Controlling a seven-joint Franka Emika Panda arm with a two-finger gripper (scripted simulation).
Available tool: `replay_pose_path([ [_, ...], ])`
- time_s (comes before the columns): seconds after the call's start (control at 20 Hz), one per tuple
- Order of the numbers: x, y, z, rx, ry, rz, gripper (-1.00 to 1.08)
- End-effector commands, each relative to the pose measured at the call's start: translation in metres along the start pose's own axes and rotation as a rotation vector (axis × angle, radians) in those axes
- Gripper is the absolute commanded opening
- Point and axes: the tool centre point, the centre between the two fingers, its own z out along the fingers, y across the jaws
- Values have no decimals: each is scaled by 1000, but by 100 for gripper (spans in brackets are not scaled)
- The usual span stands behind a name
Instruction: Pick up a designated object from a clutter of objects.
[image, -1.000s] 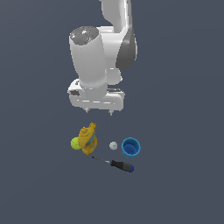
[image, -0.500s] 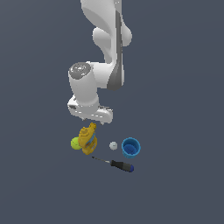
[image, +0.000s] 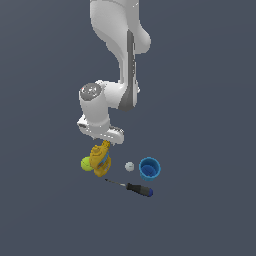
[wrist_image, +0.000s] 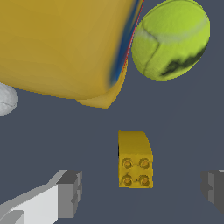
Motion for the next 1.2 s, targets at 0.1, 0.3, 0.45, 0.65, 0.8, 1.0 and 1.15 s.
replay_pose_path([
  [0.1, -2, 3, 6, -2, 1, 7, 100],
  [0.3, -2, 3, 7, -2, 0, 6, 100],
  [0.45, -2, 3, 15, -2, 0, 6, 100],
  [0.65, -3, 3, 34, -2, 0, 7, 100],
  [0.8, -3, 3, 46, -2, 0, 7, 100],
  [1.0, -2, 3, 55, -2, 1, 7, 100],
  [1.15, -2, 3, 56, -2, 1, 7, -100],
])
